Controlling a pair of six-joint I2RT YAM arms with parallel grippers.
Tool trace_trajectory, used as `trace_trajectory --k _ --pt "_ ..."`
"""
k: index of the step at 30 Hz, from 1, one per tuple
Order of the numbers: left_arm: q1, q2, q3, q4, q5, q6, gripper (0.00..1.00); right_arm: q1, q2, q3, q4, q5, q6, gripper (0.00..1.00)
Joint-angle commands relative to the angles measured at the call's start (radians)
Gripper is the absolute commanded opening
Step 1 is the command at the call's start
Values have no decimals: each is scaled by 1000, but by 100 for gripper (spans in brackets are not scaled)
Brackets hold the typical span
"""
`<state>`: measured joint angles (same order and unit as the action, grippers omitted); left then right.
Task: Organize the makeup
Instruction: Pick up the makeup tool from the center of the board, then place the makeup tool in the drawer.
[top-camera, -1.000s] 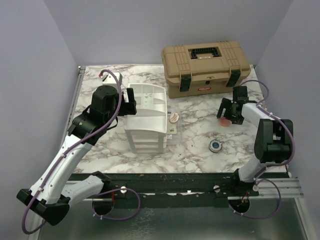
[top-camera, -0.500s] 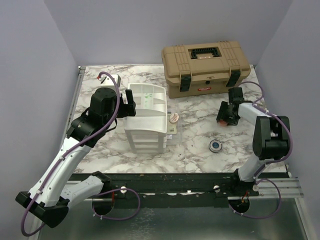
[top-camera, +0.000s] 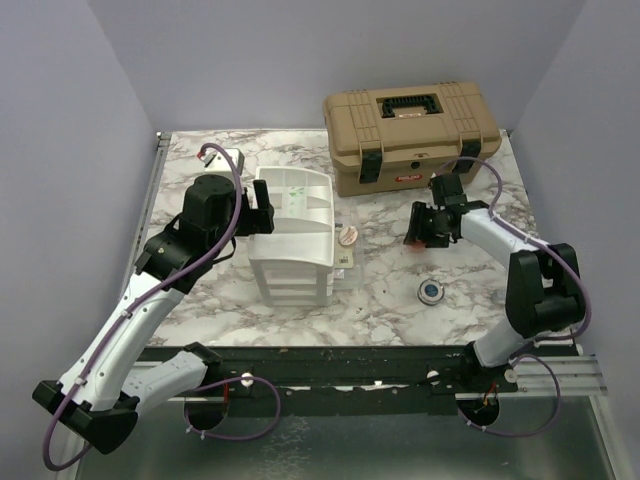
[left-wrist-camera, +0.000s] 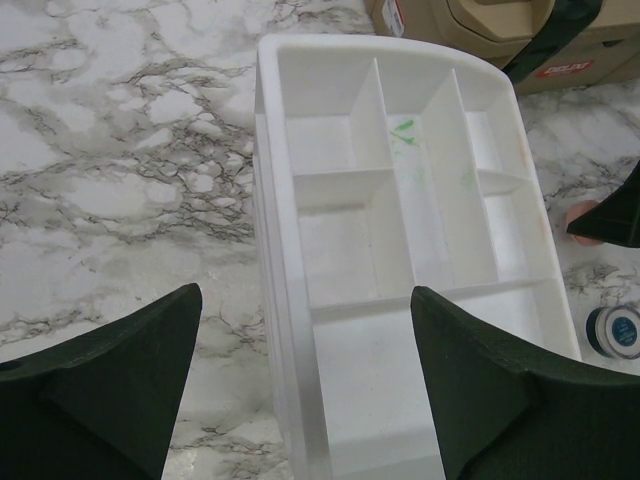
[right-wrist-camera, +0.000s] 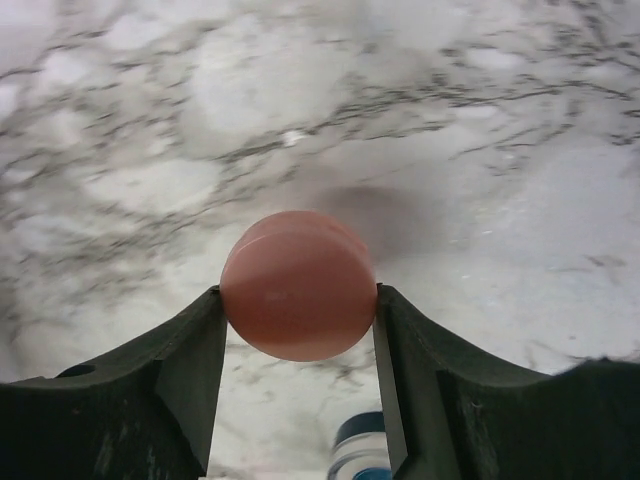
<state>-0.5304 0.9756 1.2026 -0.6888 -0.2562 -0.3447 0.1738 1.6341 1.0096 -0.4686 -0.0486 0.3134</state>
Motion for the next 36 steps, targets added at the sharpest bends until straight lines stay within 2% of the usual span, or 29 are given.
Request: trace_trajectory --k 1,13,18,29,36 --pt "1 8 -12 -8 29 -11 87 62 -98 8 -32 -85 25 50" --pt "1 13 -23 -9 53 -25 87 161 -261 93 -70 -206 70 49" --pt "1 26 -20 -11 66 -30 87 238 -280 156 -68 -252 58 48" --pt "1 44 -20 -14 73 -25 87 476 -94 334 -220 -104 -22 48" --pt "1 49 -21 -18 61 -13 87 535 -4 396 -284 -11 -37 49"
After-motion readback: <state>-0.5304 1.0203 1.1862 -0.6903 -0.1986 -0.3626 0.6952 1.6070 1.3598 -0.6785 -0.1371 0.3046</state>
